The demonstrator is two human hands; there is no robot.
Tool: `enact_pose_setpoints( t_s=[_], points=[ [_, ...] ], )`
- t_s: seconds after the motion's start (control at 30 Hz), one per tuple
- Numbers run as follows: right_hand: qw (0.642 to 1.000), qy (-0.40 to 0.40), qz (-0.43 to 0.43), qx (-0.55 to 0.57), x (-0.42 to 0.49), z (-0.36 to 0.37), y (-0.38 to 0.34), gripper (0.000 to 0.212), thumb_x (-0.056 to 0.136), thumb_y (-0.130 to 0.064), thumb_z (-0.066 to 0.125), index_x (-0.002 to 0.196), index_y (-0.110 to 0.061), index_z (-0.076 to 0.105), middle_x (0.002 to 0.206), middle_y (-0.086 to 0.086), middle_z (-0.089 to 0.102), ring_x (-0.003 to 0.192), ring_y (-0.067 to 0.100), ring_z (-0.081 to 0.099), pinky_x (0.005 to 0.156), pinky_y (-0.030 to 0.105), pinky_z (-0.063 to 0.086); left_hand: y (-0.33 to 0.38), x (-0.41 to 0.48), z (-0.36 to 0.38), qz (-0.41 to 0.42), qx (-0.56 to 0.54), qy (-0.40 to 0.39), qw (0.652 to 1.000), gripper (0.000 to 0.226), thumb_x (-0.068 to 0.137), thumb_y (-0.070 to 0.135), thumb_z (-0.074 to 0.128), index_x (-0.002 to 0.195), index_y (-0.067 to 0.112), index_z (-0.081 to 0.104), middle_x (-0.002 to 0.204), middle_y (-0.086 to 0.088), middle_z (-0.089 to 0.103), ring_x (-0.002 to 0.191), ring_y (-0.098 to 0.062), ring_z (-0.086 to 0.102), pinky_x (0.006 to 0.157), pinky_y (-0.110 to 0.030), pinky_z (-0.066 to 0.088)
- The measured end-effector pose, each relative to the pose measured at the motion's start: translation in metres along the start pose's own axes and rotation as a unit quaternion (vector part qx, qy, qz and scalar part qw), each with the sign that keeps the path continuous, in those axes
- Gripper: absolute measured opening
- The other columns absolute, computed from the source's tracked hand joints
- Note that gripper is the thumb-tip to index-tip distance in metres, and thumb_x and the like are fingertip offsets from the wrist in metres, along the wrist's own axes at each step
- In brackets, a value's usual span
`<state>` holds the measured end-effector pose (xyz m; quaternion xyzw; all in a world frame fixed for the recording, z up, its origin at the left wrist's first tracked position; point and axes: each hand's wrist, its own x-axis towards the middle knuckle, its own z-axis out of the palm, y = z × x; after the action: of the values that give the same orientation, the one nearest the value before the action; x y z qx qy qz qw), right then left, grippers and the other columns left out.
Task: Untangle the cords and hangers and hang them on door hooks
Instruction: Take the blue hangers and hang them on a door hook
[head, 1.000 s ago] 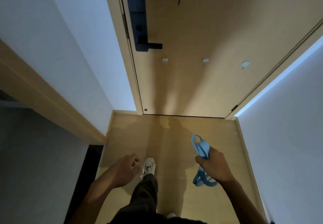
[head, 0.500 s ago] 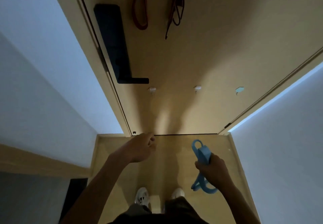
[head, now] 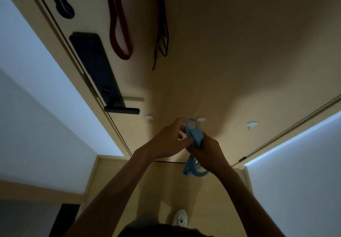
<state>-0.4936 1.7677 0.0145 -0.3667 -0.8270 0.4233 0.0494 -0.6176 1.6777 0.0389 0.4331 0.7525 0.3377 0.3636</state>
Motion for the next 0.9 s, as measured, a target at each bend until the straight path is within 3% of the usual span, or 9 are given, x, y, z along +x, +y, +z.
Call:
enact_pose_setpoints(
  t_s=[0.1, 0.17, 0.27, 0.37, 0.47, 0.53, 0.67, 0.83, 0.9],
  points=[
    [0.999, 0.009, -0.044, -0.001, 0.017, -0.026, -0.01, 0.019, 0.09, -0.016, 0.06, 0.107, -0.008, 0.054, 0.087, 0.004, 0.059, 0.067, 0.01, 0.053, 0.053, 0.002, 0.039, 0.024, 0.022, -0.001, 0.022, -0.048, 0.021, 0.998, 0.073, 0.088, 0.029, 0.063, 0.146, 0.023, 0.018, 0.119, 0.009, 0.047, 0.106, -0.011, 0.054, 0.083, -0.02, 0.049],
    [0.998, 0.018, -0.063, 0.008, 0.027, -0.042, -0.015, 0.025, 0.093, -0.014, 0.056, 0.112, 0.001, 0.055, 0.091, 0.011, 0.062, 0.075, 0.015, 0.054, 0.056, 0.002, 0.038, 0.038, 0.036, -0.005, 0.03, -0.082, 0.052, 0.995, 0.065, 0.087, 0.023, 0.064, 0.142, 0.022, 0.028, 0.114, 0.009, 0.049, 0.1, -0.008, 0.054, 0.075, -0.014, 0.048],
    [0.992, 0.009, -0.103, 0.066, 0.034, -0.061, -0.024, 0.017, 0.095, -0.014, 0.052, 0.108, -0.004, 0.057, 0.089, 0.006, 0.061, 0.069, 0.002, 0.054, 0.06, 0.005, 0.039, 0.049, 0.058, -0.015, 0.057, -0.136, 0.097, 0.984, 0.028, 0.087, 0.017, 0.062, 0.113, 0.027, 0.054, 0.094, 0.006, 0.06, 0.088, -0.013, 0.058, 0.073, -0.025, 0.049],
    [0.986, 0.011, -0.119, 0.121, 0.042, -0.076, -0.028, 0.01, 0.096, -0.017, 0.051, 0.103, -0.016, 0.057, 0.091, 0.0, 0.062, 0.076, 0.0, 0.058, 0.067, 0.01, 0.044, 0.061, 0.072, -0.026, 0.084, -0.134, 0.12, 0.98, 0.009, 0.089, 0.019, 0.058, 0.087, 0.027, 0.055, 0.08, 0.005, 0.058, 0.076, -0.016, 0.056, 0.071, -0.039, 0.052],
    [0.987, 0.067, -0.107, 0.104, 0.056, -0.092, -0.028, 0.007, 0.092, -0.009, 0.054, 0.096, -0.01, 0.058, 0.09, 0.008, 0.063, 0.081, 0.022, 0.06, 0.071, 0.028, 0.046, 0.073, 0.081, -0.038, 0.129, -0.097, 0.114, 0.98, 0.004, 0.09, 0.015, 0.053, 0.086, 0.015, 0.053, 0.081, -0.007, 0.056, 0.073, -0.018, 0.052, 0.066, -0.037, 0.048],
    [0.985, 0.116, -0.11, 0.06, 0.064, -0.103, -0.029, 0.003, 0.088, -0.007, 0.058, 0.09, -0.005, 0.059, 0.083, 0.012, 0.063, 0.074, 0.024, 0.057, 0.065, 0.025, 0.042, 0.08, 0.087, -0.047, 0.151, -0.062, 0.108, 0.981, 0.014, 0.09, 0.014, 0.053, 0.091, 0.001, 0.048, 0.08, -0.013, 0.052, 0.067, -0.019, 0.047, 0.059, -0.031, 0.04],
    [0.978, 0.147, -0.141, 0.055, 0.069, -0.126, -0.045, 0.011, 0.083, -0.004, 0.063, 0.091, -0.011, 0.059, 0.076, 0.009, 0.064, 0.071, 0.027, 0.063, 0.066, 0.043, 0.051, 0.098, 0.095, -0.061, 0.172, -0.056, 0.058, 0.982, 0.004, 0.092, 0.012, 0.049, 0.092, 0.009, 0.046, 0.076, -0.006, 0.064, 0.067, -0.013, 0.064, 0.06, -0.026, 0.05],
    [0.971, 0.121, -0.162, 0.13, 0.069, -0.149, -0.065, 0.04, 0.077, -0.011, 0.074, 0.11, -0.023, 0.056, 0.088, -0.007, 0.063, 0.073, 0.004, 0.062, 0.067, 0.022, 0.054, 0.124, 0.109, -0.072, 0.199, -0.031, 0.044, 0.978, 0.012, 0.093, 0.011, 0.043, 0.084, 0.018, 0.037, 0.072, -0.014, 0.05, 0.061, -0.023, 0.051, 0.059, -0.04, 0.049],
    [0.963, 0.093, -0.168, 0.189, 0.071, -0.16, -0.07, 0.048, 0.072, -0.023, 0.078, 0.115, -0.023, 0.057, 0.096, -0.003, 0.064, 0.078, 0.006, 0.064, 0.069, 0.021, 0.056, 0.133, 0.114, -0.076, 0.216, -0.015, 0.052, 0.975, 0.012, 0.089, 0.01, 0.045, 0.084, 0.018, 0.038, 0.068, -0.009, 0.047, 0.058, -0.02, 0.045, 0.056, -0.039, 0.04]
  ],
)
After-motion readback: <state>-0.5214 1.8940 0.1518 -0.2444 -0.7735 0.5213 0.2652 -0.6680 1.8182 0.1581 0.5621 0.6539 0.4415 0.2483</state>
